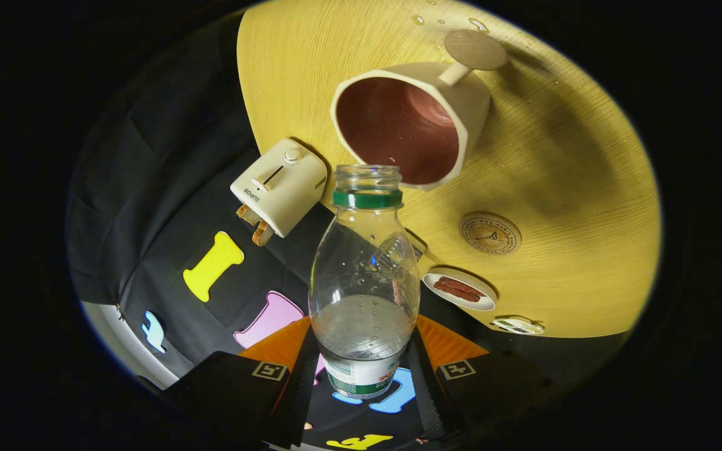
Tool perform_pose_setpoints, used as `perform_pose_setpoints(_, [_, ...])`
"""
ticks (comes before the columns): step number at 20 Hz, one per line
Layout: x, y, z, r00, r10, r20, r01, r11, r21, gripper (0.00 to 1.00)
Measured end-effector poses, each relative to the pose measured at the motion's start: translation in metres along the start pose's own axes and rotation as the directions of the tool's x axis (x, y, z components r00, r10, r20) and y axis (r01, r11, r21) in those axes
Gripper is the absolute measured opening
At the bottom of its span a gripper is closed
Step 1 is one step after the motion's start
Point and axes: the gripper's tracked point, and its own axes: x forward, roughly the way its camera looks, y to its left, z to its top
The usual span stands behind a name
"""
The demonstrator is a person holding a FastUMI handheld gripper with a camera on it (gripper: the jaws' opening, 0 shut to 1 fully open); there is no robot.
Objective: Take the bottle from table, then pour the juice into the cup, finally place the bottle on the coaster
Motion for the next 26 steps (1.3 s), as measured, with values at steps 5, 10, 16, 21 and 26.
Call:
perform_pose_setpoints(5, [-0.002, 0.000, -0.002, 1.000, 0.002, -0.007, -0.002, 1.000, 0.001, 0.73])
perform_pose_setpoints(10, [-0.005, -0.001, -0.004, 1.000, 0.009, -0.009, -0.009, 1.000, -0.022, 0.73])
perform_pose_setpoints(16, [-0.007, -0.008, -0.003, 1.000, 0.015, -0.010, -0.016, 0.997, -0.071, 0.73])
perform_pose_setpoints(21, [-0.014, -0.010, 0.001, 1.000, 0.025, 0.014, -0.022, 0.979, -0.201, 0.72])
perform_pose_setpoints(26, [-0.027, -0.022, -0.007, 1.000, 0.023, 0.009, -0.016, 0.869, -0.494, 0.72])
